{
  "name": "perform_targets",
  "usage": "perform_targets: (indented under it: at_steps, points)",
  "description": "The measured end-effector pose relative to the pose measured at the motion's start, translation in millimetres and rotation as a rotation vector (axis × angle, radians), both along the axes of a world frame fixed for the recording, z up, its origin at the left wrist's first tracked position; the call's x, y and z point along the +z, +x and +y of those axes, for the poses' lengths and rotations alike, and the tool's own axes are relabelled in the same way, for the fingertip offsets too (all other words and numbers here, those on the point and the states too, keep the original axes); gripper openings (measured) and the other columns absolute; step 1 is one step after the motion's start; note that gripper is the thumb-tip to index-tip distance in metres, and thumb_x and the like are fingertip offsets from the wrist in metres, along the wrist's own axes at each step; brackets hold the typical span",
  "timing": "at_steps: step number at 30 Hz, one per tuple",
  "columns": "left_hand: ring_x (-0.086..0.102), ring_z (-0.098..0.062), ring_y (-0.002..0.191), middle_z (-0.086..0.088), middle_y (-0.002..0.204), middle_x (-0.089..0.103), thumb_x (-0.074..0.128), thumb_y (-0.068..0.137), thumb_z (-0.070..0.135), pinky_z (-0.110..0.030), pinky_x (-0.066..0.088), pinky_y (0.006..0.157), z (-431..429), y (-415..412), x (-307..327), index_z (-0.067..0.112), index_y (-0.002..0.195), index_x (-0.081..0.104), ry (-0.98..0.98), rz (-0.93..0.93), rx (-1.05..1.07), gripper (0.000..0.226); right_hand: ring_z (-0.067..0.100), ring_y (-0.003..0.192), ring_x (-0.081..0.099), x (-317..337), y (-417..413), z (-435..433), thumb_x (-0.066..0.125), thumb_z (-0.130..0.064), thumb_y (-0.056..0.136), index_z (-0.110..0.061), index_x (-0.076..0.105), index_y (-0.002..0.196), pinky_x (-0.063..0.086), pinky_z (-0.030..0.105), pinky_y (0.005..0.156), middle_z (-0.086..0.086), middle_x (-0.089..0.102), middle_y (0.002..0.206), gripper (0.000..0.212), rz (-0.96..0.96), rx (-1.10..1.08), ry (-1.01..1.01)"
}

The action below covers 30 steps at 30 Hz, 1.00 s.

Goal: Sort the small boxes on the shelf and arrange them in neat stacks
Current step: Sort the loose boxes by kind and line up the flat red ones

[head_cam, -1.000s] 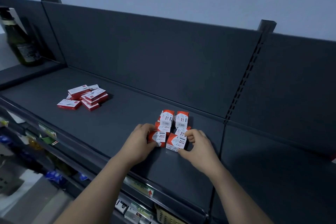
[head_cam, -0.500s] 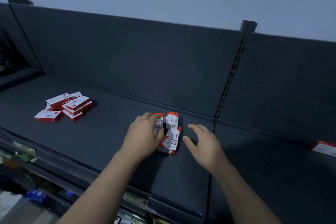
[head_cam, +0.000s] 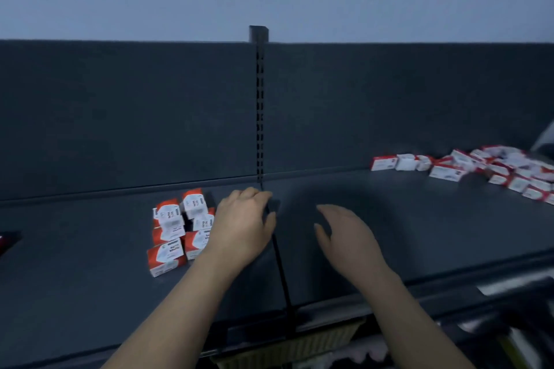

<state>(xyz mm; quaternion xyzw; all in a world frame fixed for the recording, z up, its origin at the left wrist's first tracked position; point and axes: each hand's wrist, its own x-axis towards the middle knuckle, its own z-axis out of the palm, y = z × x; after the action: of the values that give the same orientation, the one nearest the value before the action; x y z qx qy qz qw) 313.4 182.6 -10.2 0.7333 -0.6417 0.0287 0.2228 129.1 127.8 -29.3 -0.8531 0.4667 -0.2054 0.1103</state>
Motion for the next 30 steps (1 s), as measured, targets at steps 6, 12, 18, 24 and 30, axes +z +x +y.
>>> perform_targets:
  at_steps: [6,12,18,24,30]
  points:
    - [0.047,-0.017,0.119,0.005,0.133,0.053,0.043,0.096,0.037,-0.030,0.036,0.101,-23,-63,-1,0.024,0.137,0.045,0.022,-0.015,-0.215,0.043,0.020,0.115,0.054,1,-73,11,0.053,-0.017,0.092,-0.007,0.058,0.125,0.036,0.022,0.096,0.007,0.061,0.125,0.035,0.028,-0.199,-0.008]
    - [0.050,-0.020,0.115,0.003,0.127,0.056,0.045,0.095,0.035,-0.031,0.039,0.096,-58,-131,2,0.022,0.132,0.051,0.037,-0.018,-0.336,0.039,0.023,0.110,0.054,11,-147,3,0.049,-0.015,0.093,-0.004,0.061,0.116,0.037,0.028,0.093,0.008,0.063,0.118,0.028,0.073,-0.345,0.001]
    - [0.050,-0.021,0.114,0.002,0.126,0.057,0.047,0.094,0.035,-0.033,0.040,0.096,-107,-206,3,0.022,0.132,0.051,0.044,0.001,-0.369,0.040,0.018,0.126,0.046,14,-226,-29,0.044,-0.022,0.096,-0.012,0.048,0.136,0.031,0.025,0.104,0.002,0.053,0.136,0.041,0.086,-0.407,0.037]
    - [0.051,-0.022,0.114,0.001,0.126,0.058,0.049,0.093,0.034,-0.034,0.040,0.096,-159,-268,0,0.021,0.130,0.053,0.048,0.001,-0.322,0.040,0.015,0.127,0.045,15,-292,-75,0.044,-0.022,0.097,-0.013,0.047,0.137,0.032,0.024,0.104,0.000,0.052,0.138,0.042,0.093,-0.420,0.024]
    - [0.051,-0.023,0.117,-0.001,0.129,0.057,0.050,0.093,0.033,-0.035,0.043,0.097,-199,-289,-5,0.021,0.132,0.052,0.094,0.024,-0.256,0.041,0.017,0.123,0.048,11,-325,-118,0.045,-0.021,0.096,-0.010,0.051,0.132,0.036,0.024,0.099,0.002,0.054,0.135,0.038,0.076,-0.404,0.046]
